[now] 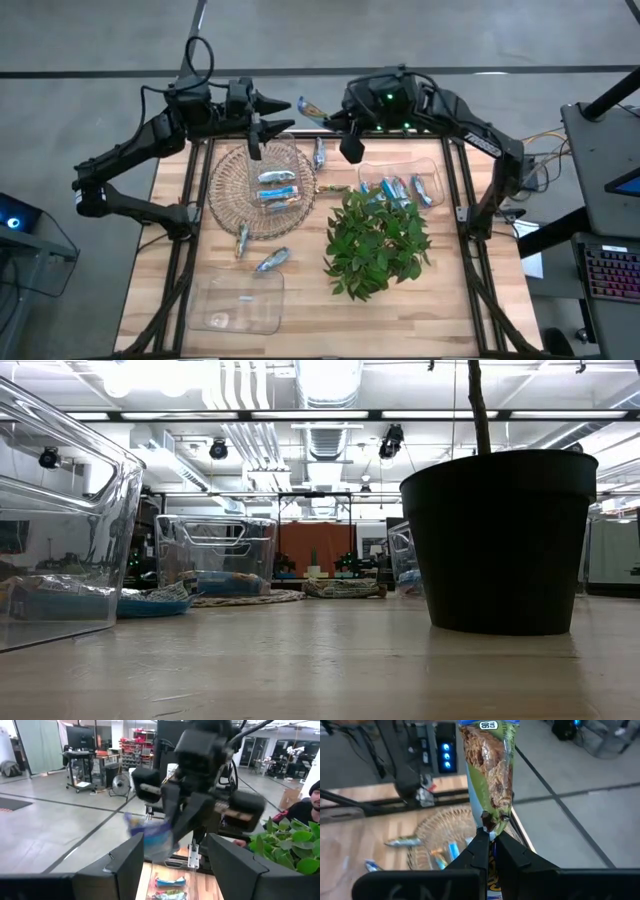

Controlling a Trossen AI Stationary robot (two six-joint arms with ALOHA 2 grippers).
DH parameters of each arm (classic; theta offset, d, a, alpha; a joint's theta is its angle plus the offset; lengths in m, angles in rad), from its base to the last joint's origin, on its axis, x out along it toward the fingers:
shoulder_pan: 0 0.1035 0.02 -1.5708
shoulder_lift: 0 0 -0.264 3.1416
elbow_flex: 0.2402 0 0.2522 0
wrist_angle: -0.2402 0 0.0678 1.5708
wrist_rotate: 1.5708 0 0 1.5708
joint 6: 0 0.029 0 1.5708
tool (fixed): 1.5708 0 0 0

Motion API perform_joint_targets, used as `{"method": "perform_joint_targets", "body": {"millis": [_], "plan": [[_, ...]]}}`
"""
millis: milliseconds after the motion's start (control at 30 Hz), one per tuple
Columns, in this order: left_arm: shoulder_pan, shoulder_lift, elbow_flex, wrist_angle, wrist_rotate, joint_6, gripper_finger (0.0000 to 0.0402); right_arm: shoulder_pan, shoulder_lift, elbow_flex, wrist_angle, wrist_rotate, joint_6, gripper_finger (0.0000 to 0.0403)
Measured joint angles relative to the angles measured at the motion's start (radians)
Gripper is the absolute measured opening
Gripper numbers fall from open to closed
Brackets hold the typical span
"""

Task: Pick and place Granola Bars by type
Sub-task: Put the bottom blue granola bar into the bottom left transparent bin

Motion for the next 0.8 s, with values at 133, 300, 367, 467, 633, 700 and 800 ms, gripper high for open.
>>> {"method": "perform_joint_targets", "body": {"millis": [133,300,367,467,633,700,800], "plan": [[0.002,0.0,0.0,0.015,0.003,0.001,0.02,0.024,0.013,0.067,-0.001,-0.011,0.001,0.0008],[0.002,0.023,-0.001,0.062,0.033,-0.017,0.02,0.04,0.046,0.13,0.009,-0.027,0.009,0.0008],[0.002,0.035,-0.001,0.095,0.041,-0.033,0.02,0.047,0.059,0.147,0.016,-0.03,0.009,0.0008],[0.002,0.048,-0.001,0.122,0.066,-0.051,0.02,0.052,0.073,0.153,0.019,-0.03,0.009,0.0008],[0.002,0.059,-0.001,0.127,0.082,-0.082,0.0199,0.057,0.084,0.152,0.016,-0.03,0.005,0.0008],[0.002,0.061,-0.001,0.132,0.083,-0.097,0.0191,0.058,0.084,0.152,0.023,-0.029,0.0,0.0008],[0.002,0.064,-0.001,0.133,0.083,-0.123,0.0159,0.058,0.084,0.152,0.037,-0.03,0.0,0.0008]]}}
